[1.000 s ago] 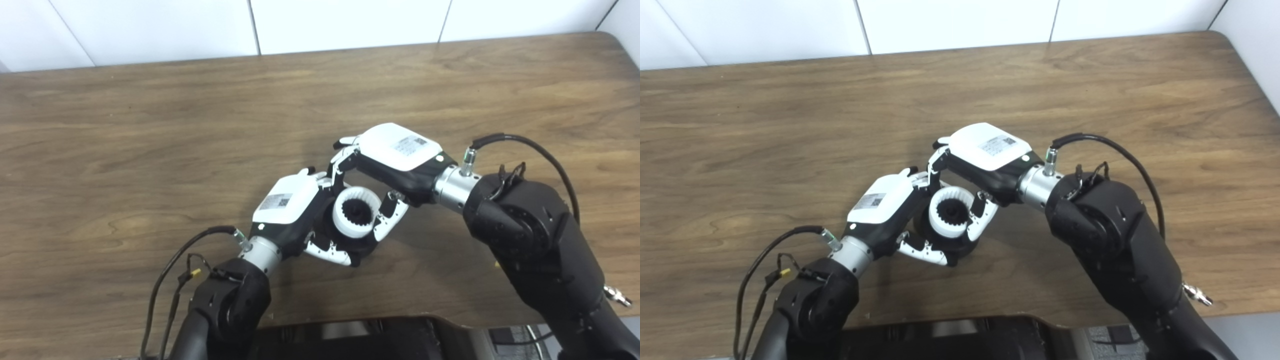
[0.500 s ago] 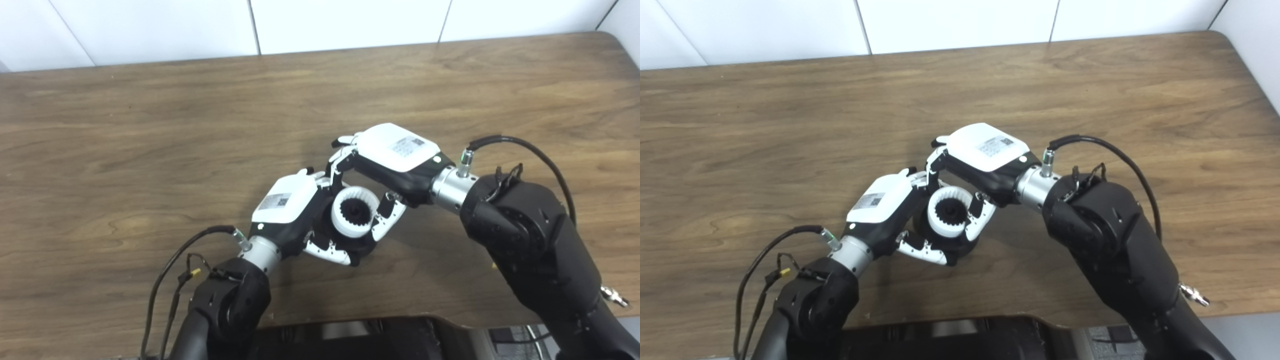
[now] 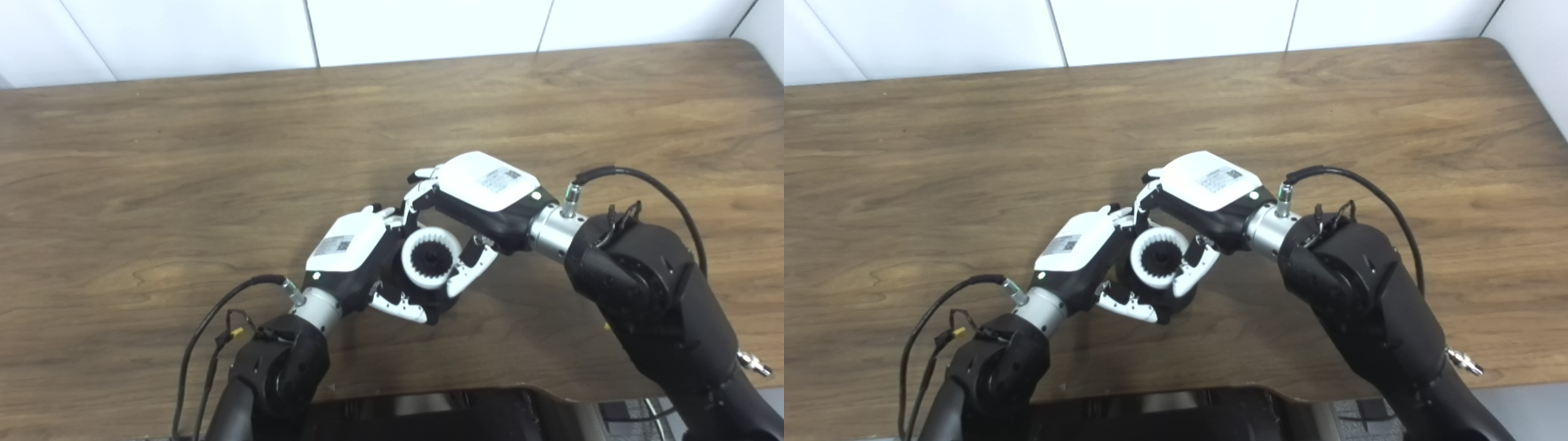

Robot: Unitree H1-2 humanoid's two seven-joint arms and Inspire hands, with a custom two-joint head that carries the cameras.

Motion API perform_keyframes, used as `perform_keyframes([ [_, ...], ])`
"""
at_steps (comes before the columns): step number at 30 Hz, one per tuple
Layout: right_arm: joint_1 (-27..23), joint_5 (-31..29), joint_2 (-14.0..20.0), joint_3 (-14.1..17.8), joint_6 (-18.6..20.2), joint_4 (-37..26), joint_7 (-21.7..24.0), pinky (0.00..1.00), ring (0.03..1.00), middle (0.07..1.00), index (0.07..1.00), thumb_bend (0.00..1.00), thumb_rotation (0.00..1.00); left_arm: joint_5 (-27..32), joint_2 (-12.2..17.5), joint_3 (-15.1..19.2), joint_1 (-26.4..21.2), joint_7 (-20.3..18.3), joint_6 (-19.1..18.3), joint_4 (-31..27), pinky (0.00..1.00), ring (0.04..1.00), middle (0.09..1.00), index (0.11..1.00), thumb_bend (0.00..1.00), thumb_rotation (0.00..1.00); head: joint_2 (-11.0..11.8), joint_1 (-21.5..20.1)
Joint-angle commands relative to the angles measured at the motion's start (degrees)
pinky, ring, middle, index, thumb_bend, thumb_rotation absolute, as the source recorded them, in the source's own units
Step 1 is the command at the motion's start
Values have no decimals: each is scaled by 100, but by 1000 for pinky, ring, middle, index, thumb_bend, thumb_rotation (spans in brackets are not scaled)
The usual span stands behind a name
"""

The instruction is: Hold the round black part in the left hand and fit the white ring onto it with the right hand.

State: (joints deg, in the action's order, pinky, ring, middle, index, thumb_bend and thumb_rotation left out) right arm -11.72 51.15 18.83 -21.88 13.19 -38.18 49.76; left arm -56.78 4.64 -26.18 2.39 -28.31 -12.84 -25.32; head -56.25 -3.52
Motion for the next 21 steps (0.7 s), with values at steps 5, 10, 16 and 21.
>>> perform_keyframes([
  [5, -232, -101, -91, 89, 58, -223, 166, 887, 907, 799, 704, 999, 431, 19, -54, 9, -198, 52, 77, -236, 1000, 930, 822, 482, 522, 57, -4, -26],
  [10, -304, -156, -114, 176, 101, -322, 261, 885, 913, 810, 730, 1000, 444, -10, -48, 2, -203, 48, 74, -238, 1000, 929, 818, 482, 522, 57, -6, -23],
  [16, -332, -139, -125, 249, 132, -362, 349, 874, 911, 810, 725, 1000, 430, -80, -58, -19, -204, -12, 34, -254, 1000, 925, 821, 481, 523, 58, -15, -14],
  [21, -371, -164, -142, 328, 118, -315, 299, 871, 909, 805, 707, 1000, 433, -116, -66, -10, -206, -91, 13, -267, 1000, 926, 818, 482, 523, 56, -4, -11],
])
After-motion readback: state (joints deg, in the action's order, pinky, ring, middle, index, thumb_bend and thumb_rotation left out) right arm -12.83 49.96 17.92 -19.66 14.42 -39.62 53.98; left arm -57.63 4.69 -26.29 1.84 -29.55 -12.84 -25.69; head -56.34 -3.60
